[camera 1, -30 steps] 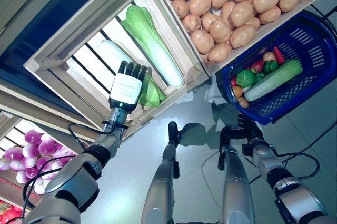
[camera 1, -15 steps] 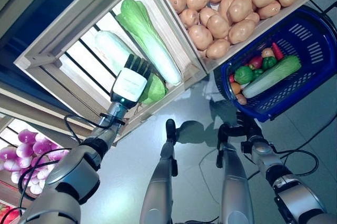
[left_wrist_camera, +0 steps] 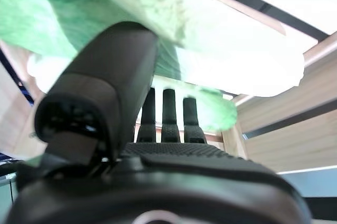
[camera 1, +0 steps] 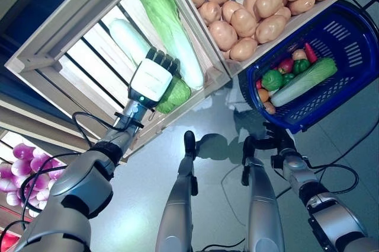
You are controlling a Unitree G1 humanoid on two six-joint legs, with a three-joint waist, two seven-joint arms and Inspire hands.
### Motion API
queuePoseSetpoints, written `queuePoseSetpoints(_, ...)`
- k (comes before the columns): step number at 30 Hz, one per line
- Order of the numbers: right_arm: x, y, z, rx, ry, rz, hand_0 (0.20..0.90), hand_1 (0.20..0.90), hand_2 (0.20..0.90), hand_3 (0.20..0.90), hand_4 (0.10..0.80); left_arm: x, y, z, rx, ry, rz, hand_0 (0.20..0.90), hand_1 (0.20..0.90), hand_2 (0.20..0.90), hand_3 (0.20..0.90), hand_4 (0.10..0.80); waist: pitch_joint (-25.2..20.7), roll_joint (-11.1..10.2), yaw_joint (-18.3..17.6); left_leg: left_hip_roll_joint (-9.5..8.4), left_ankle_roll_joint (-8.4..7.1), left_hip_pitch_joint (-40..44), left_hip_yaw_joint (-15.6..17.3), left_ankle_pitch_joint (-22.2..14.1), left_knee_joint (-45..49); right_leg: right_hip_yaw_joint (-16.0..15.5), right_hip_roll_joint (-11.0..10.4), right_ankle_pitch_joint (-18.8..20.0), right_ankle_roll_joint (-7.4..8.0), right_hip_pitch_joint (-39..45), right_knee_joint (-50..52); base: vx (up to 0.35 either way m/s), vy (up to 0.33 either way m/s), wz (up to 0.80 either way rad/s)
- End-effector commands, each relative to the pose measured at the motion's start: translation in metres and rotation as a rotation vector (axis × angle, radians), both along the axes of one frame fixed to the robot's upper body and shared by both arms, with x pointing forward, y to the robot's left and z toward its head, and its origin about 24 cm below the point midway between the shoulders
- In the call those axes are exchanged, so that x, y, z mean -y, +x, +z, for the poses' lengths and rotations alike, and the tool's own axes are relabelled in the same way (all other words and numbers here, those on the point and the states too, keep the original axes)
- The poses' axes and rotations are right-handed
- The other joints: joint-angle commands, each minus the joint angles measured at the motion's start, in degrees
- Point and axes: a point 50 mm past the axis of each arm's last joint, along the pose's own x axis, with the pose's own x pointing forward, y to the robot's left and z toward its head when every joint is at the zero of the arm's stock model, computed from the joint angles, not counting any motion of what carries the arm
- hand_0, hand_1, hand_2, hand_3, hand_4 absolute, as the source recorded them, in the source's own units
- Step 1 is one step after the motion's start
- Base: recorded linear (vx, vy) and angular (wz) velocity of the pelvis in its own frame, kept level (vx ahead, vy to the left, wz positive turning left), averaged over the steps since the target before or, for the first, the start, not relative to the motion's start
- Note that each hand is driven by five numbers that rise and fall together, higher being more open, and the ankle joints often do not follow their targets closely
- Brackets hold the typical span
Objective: Put vegetables into the basket
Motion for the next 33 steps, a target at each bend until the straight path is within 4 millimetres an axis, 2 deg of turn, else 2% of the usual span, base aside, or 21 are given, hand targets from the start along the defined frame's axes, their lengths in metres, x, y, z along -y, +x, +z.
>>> queuePoseSetpoints(1, 0.019, 0.005, 0.021, 0.109, 0.0, -0.037, 0.9, 0.9, 0.9, 0.9, 0.8, -0.023, 0.004, 0.037, 0.109, 0.021, 0.072, 0.3, 0.3, 0.3, 0.3, 0.4, 0.2, -2.8, -0.8, -0.25, 0.86, -3.2, 2.1, -5.8, 8.9, -2.7, 2.1, 9.0, -3.43, 5.2, -11.7, 0.0, 0.0, 0.0)
queuePoseSetpoints(13, 0.015, 0.003, 0.016, 0.099, 0.016, -0.035, 0.9, 0.9, 0.9, 0.9, 0.8, -0.034, -0.002, 0.034, 0.15, -0.036, 0.086, 0.3, 0.3, 0.3, 0.3, 0.4, 0.2, -3.6, -0.3, -0.15, 0.88, -2.2, 1.2, -6.1, 9.3, -2.7, 2.4, 8.3, -3.63, 6.5, -11.3, 0.0, 0.0, 0.0)
queuePoseSetpoints(21, 0.01, -0.008, 0.0, 0.071, 0.032, -0.05, 0.9, 0.9, 0.9, 0.9, 0.8, -0.03, -0.013, 0.04, 0.285, -0.114, -0.066, 0.3, 0.3, 0.3, 0.3, 0.4, 0.2, -3.5, 1.0, 0.05, 0.76, 3.4, 1.2, -5.6, 5.1, -4.6, 1.7, 8.2, -3.21, 12.3, -14.3, 0.015, -0.038, 0.02)
queuePoseSetpoints(28, 0.018, -0.032, -0.025, 0.005, 0.067, -0.102, 0.9, 0.9, 0.9, 0.9, 0.8, -0.029, -0.029, 0.028, 0.317, -0.195, -0.15, 0.3, 0.3, 0.3, 0.3, 0.4, 0.2, -3.1, 3.1, -0.01, 0.73, 12.3, 0.3, -6.6, 3.0, -6.0, 1.2, 7.1, -3.13, 21.6, -16.2, 0.063, -0.055, 0.06)
queuePoseSetpoints(33, 0.022, -0.061, -0.053, -0.082, 0.098, -0.145, 0.9, 0.9, 0.9, 0.9, 0.8, -0.03, -0.047, 0.003, 0.272, -0.26, -0.174, 0.3, 0.3, 0.3, 0.3, 0.4, -3.4, -2.8, 4.4, -0.07, 0.66, 17.7, -0.7, -7.4, 0.9, -6.3, 1.1, 6.5, -2.93, 27.6, -18.7, 0.14, -0.051, 0.06)
